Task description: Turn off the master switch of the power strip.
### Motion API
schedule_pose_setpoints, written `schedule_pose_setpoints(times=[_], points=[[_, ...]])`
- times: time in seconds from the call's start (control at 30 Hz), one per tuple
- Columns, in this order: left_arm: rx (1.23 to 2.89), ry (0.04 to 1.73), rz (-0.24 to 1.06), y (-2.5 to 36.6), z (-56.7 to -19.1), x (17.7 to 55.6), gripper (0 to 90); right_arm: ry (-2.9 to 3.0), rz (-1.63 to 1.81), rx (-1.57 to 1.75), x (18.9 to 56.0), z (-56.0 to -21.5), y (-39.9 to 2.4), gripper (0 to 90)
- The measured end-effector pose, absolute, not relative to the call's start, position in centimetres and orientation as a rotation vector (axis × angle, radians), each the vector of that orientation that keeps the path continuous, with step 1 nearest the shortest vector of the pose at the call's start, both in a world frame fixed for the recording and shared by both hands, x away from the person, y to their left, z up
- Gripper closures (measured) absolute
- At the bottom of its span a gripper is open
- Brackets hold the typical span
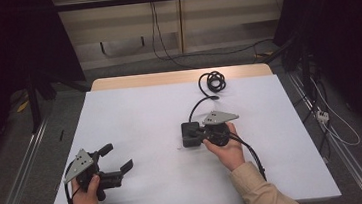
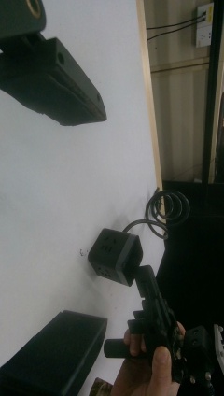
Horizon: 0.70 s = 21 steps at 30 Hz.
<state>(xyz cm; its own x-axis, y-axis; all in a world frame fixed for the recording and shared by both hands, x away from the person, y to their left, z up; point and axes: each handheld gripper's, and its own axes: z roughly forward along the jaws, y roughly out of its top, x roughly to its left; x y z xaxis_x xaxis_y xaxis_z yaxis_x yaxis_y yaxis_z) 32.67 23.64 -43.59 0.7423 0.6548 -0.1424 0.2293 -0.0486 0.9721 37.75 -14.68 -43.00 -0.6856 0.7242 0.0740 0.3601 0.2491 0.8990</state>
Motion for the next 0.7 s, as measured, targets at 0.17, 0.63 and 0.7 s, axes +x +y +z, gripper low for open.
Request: schedule_pose_setpoints(times=[0.17,0.63,0.7], points=[[1.620,0.722,0.399,23.63,-43.57,32.66,3.1,2.155,1.437,0.993,37.73,-42.77,-14.84,87.3],[1.622,0.724,0.397,23.60,-43.60,32.66,3.1,2.173,1.456,1.004,37.52,-42.51,-14.78,62.0],[1.624,0.721,0.395,23.57,-43.61,32.68,3.1,2.175,1.458,1.007,37.51,-42.49,-14.83,57.7]])
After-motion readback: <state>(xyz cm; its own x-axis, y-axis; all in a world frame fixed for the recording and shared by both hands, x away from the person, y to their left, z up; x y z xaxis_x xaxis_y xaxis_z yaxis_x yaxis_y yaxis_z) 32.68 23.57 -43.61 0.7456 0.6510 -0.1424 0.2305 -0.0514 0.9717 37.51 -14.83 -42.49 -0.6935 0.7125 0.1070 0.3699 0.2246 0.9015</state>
